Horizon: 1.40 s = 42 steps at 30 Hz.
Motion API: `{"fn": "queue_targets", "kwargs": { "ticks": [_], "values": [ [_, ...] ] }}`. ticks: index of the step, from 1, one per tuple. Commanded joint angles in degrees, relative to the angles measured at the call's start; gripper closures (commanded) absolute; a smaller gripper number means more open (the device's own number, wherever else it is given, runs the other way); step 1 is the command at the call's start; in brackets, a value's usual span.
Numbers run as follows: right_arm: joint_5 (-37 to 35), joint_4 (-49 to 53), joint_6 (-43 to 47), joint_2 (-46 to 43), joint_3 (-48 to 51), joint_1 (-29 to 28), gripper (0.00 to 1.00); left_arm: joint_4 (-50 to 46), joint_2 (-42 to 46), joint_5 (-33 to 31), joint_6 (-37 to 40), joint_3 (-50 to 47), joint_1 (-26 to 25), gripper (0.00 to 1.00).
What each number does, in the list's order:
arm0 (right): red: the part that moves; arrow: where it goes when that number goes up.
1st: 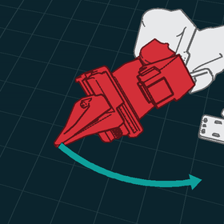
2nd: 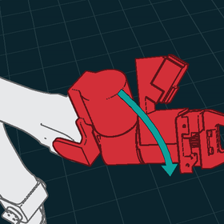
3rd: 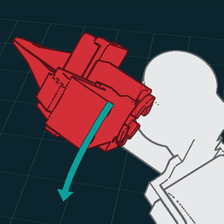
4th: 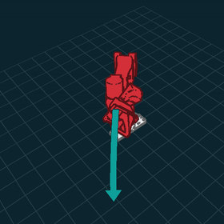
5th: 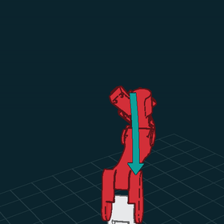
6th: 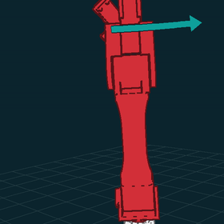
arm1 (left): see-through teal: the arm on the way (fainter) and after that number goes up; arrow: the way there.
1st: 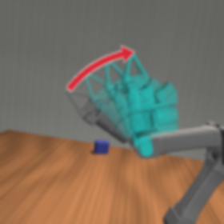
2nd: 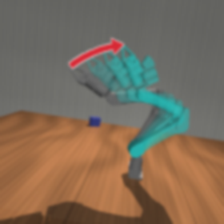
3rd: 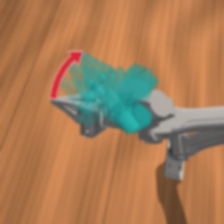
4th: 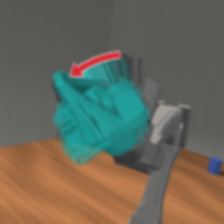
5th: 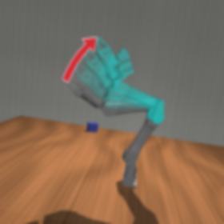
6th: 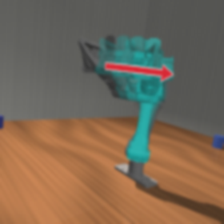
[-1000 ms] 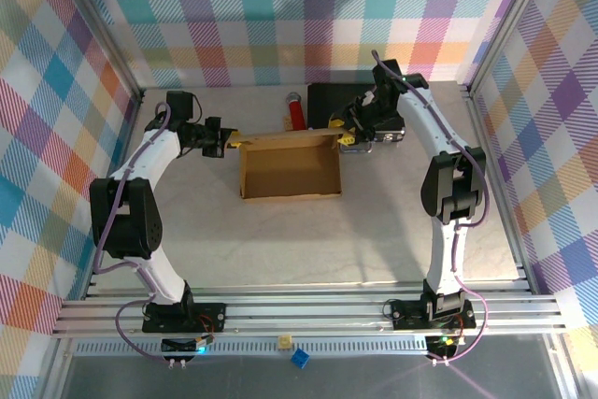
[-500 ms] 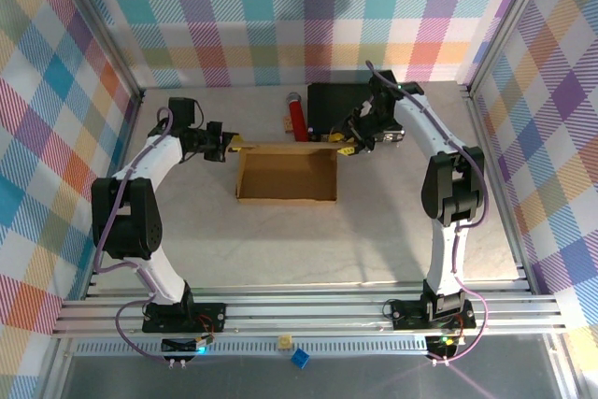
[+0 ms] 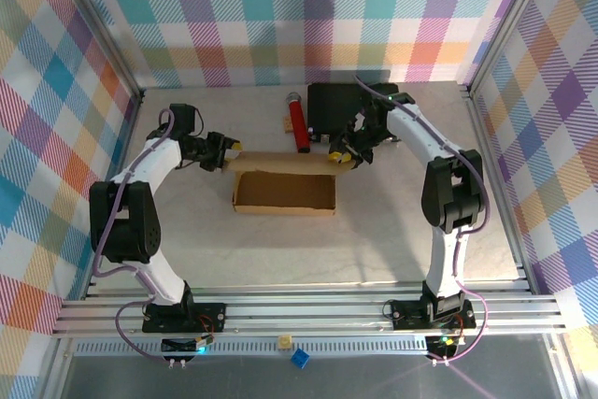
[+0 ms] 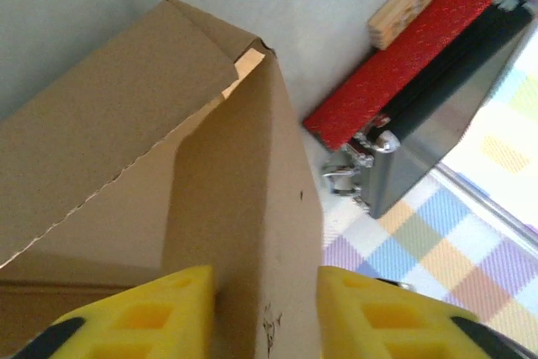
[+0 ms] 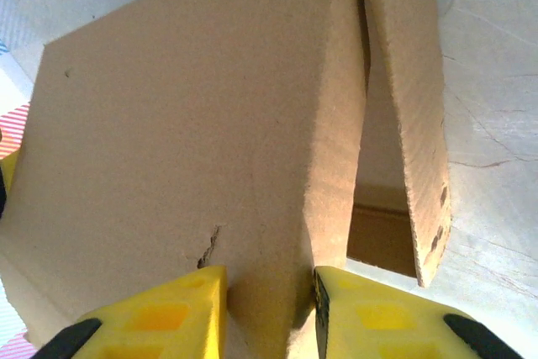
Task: Fold the paper box
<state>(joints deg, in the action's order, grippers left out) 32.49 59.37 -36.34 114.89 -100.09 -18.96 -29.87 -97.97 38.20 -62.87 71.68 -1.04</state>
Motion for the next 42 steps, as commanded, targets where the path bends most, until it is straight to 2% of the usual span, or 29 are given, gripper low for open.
{"fn": "queue_targets", "kwargs": {
  "ticks": [1,6,12,17,24,28,34,37,40,42],
  "values": [
    [-3.69,0.51,2.39,-2.21,0.52,-1.22,0.69,-12.01,3.0,-3.1,9.2,2.85,-0.06,0.61],
    [-5.82,1.09,3.73,-2.35,1.11,-2.65,0.7,-20.12,3.91,-8.29,16.98,2.9,-0.04,0.6],
    [-8.29,0.36,4.44,-3.83,3.9,-3.88,0.71,-17.99,5.29,-7.44,18.02,-1.59,-0.27,0.61],
    [-10.75,-0.56,4.89,-5.47,6.57,-4.87,0.72,-18.19,5.95,-8.13,19.22,-3.71,-0.54,0.68],
    [-13.31,-2.17,5.83,-6.96,11.12,-5.98,0.74,-23.46,6.39,-13.9,25.8,-3.63,-1.45,0.69],
    [-14.13,-2.95,6.22,-6.61,13.13,-6.78,0.74,-22.5,6.22,-14.07,27.44,-5.31,-2.07,0.68],
    [-17.52,-2.4,6.98,-6.11,14.81,-7.87,0.74,-22.42,6.97,-16.08,28.24,-7.55,-2.83,0.63],
    [-19.25,-1.6,7.88,-5.73,14.87,-8.35,0.73,-24.65,9.45,-18.66,28.64,-7.33,-2.96,0.55],
    [-20.18,-1.44,8.39,-5.75,14.91,-8.72,0.72,-27.56,14.53,-23.08,29.06,-5.52,-2.92,0.43],
    [-20.01,-1.5,8.54,-5.49,14.78,-8.81,0.7,-27.74,15.86,-22.56,29.83,-4.77,-2.92,0.38]
  ]
}}
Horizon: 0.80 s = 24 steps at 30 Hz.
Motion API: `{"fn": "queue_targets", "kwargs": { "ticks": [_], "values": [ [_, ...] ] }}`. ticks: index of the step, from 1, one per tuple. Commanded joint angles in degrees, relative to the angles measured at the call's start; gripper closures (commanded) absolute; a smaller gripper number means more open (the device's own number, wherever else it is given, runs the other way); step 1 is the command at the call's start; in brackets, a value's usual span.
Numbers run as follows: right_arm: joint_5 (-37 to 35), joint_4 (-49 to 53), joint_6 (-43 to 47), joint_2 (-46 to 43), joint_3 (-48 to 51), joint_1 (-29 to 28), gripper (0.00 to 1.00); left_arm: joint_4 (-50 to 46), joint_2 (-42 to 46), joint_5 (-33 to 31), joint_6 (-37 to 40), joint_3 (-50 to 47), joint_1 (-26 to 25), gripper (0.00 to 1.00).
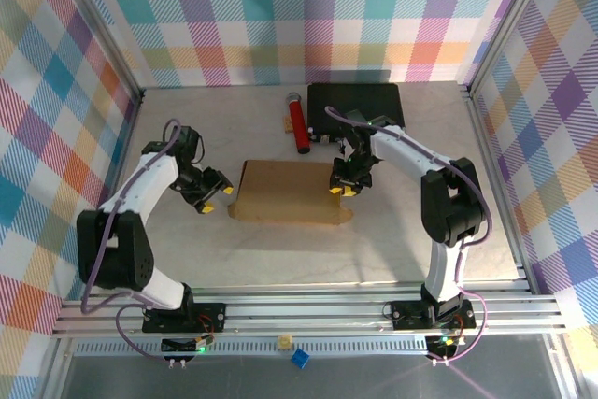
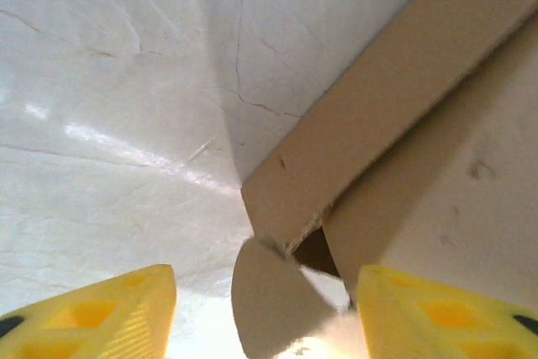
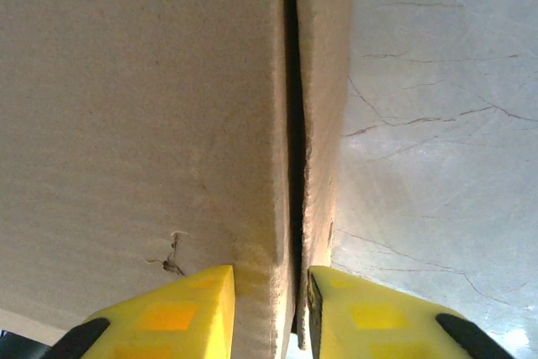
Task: Fold the paper box
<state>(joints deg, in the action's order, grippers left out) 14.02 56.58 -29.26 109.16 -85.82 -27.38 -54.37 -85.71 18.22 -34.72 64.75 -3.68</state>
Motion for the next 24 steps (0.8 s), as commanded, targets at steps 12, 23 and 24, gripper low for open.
{"fn": "queue_targets", "kwargs": {
  "ticks": [12,23,24],
  "values": [
    [-1.45,1.34,2.49,2.56,0.43,-0.66,0.69,5.92,-6.57,4.7,4.42,1.52,-3.89,0.35],
    [-2.24,0.62,4.48,5.33,-0.61,-0.66,0.73,6.95,-10.41,2.44,6.75,-1.17,-4.68,0.55],
    [-2.16,0.79,4.67,5.52,-0.94,-0.66,0.74,6.91,-10.52,2.31,6.84,-1.3,-4.67,0.56]
  ]
}}
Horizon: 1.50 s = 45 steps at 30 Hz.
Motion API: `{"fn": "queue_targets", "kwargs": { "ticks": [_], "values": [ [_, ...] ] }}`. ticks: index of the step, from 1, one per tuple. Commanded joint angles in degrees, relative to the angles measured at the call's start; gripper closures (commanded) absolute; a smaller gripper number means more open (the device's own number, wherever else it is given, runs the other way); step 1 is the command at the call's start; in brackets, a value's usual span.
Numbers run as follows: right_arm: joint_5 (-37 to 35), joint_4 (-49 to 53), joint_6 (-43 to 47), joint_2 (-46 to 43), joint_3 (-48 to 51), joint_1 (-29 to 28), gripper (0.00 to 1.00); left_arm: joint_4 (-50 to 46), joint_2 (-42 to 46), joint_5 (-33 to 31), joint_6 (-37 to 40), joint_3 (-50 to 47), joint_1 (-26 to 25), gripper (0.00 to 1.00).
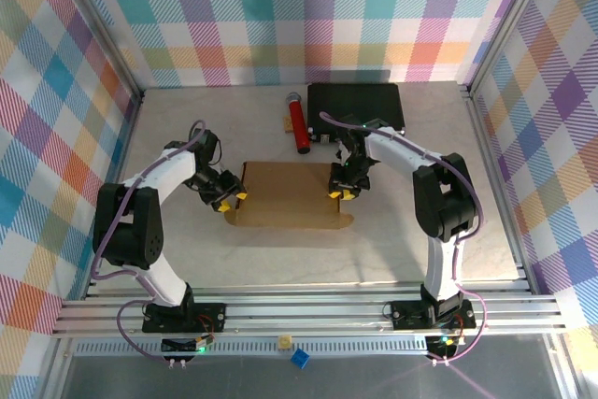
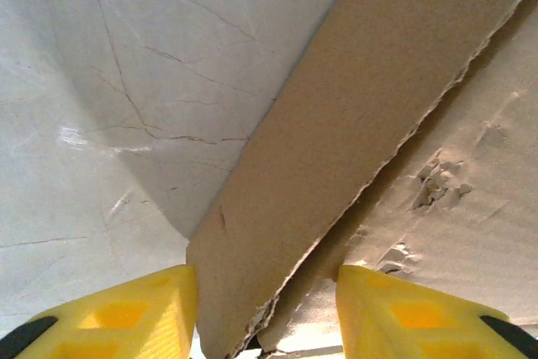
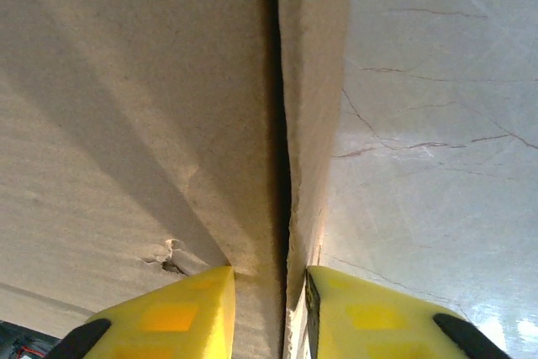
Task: Fold the paper box
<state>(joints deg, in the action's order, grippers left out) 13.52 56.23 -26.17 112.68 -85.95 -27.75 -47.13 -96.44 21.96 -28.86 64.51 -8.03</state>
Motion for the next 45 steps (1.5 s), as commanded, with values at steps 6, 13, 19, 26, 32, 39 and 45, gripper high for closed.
{"fn": "queue_targets", "kwargs": {
  "ticks": [6,13,19,26,32,39,45],
  "values": [
    [-1.83,1.99,2.25,1.6,-2.33,-0.28,0.76,-0.06,0.45,-2.52,1.09,-1.23,-0.34,0.65],
    [-2.34,2.91,2.88,1.13,-3.17,-0.2,0.8,0.11,2.29,-3.55,1.65,1.35,-0.32,0.57],
    [-2.71,3.13,3.15,1.91,-3.61,-0.11,0.81,-3.34,5.69,-7.55,3.55,6.28,0.09,0.51],
    [-2.27,3.53,3.46,2.8,-5.01,-0.11,0.8,-0.86,0.78,-5.95,5.83,6.64,0.81,0.6],
    [-1.76,3.56,3.36,3.24,-5.3,-0.1,0.8,1.33,-2.59,-4.38,6.1,6.42,0.08,0.63],
    [-1.48,3.45,3.16,3.6,-5.45,-0.16,0.81,1.51,-3.73,-5.94,7.07,5.33,-0.41,0.72],
    [-1.13,3.36,3.06,3.95,-5.72,-0.16,0.81,2.71,-4.24,-4.99,7.5,4.22,-1.17,0.77]
  ]
}}
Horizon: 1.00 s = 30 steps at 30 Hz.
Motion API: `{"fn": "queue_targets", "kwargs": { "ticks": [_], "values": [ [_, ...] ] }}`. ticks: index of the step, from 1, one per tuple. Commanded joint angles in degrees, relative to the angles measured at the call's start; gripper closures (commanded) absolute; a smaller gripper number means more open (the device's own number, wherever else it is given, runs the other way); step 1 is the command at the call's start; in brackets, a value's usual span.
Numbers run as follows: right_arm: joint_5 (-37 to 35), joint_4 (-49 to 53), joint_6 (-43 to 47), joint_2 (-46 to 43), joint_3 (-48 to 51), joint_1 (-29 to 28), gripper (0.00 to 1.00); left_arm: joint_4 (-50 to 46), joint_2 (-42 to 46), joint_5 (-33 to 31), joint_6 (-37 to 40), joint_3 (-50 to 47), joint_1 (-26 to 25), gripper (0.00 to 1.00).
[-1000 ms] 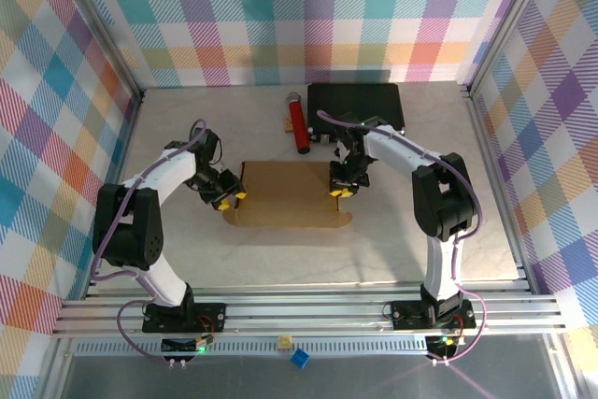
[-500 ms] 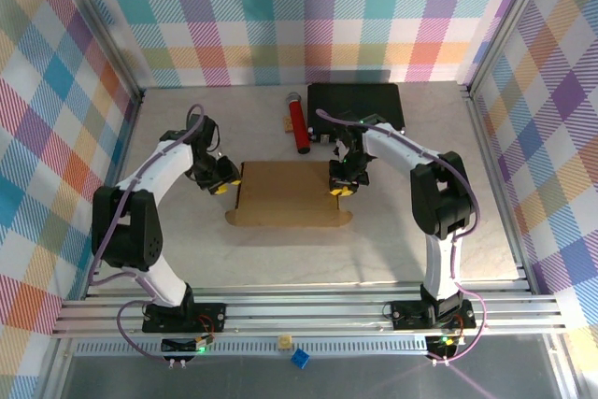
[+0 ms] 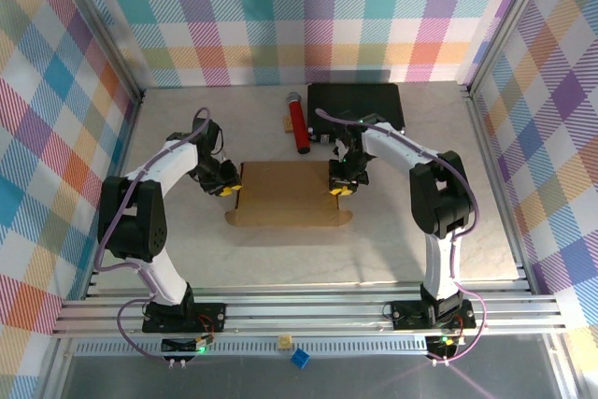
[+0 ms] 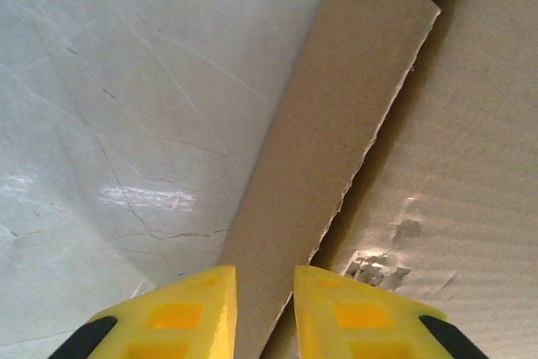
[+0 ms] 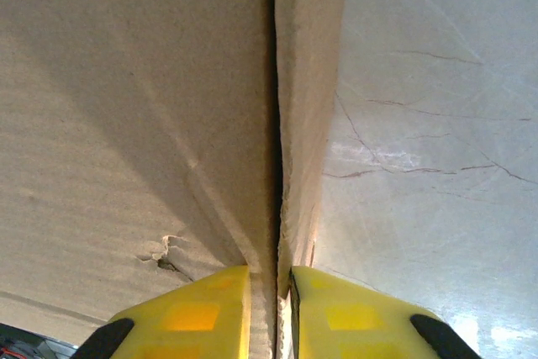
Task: Fold the paper box
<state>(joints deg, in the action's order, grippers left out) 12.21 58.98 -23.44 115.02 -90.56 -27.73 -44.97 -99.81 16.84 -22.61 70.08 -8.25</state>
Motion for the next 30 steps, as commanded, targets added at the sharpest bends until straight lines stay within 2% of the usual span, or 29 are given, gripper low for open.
{"fn": "queue_targets", "kwargs": {
  "ticks": [1,8,9,11,13,16,22,30],
  "values": [
    [0.19,0.61,0.37,1.61,-1.22,-0.14,0.81,0.59,-1.0,0.11,1.46,-1.51,-1.13,0.77],
    [0.27,0.78,0.39,2.03,-1.63,-0.13,0.81,0.76,-1.5,-0.69,2.79,-2.47,-1.5,0.77],
    [0.25,0.85,0.43,2.07,-1.72,-0.14,0.81,1.02,-0.92,-1.05,2.92,-2.73,-1.51,0.75],
    [0.11,1.02,0.58,2.17,-1.9,-0.11,0.81,1.07,0.59,-1.62,2.94,-2.77,-1.5,0.64],
    [0.01,1.05,0.76,2.31,-2.08,-0.05,0.81,0.76,2.28,-1.81,3.5,-2.38,-1.5,0.63],
    [0.01,1.35,1.18,2.74,-2.54,-0.05,0.81,0.62,4.39,-1.81,4.87,-2.24,-1.53,0.65],
    [-0.17,2.3,2.68,4.04,-4.32,0.06,0.82,-1.73,2.79,-0.14,10.48,-1.14,-1.24,0.76],
    [0.01,2.98,3.09,4.77,-5.6,0.22,0.82,-1.37,0.07,0.94,11.63,-0.98,-1.15,0.79]
  ]
}}
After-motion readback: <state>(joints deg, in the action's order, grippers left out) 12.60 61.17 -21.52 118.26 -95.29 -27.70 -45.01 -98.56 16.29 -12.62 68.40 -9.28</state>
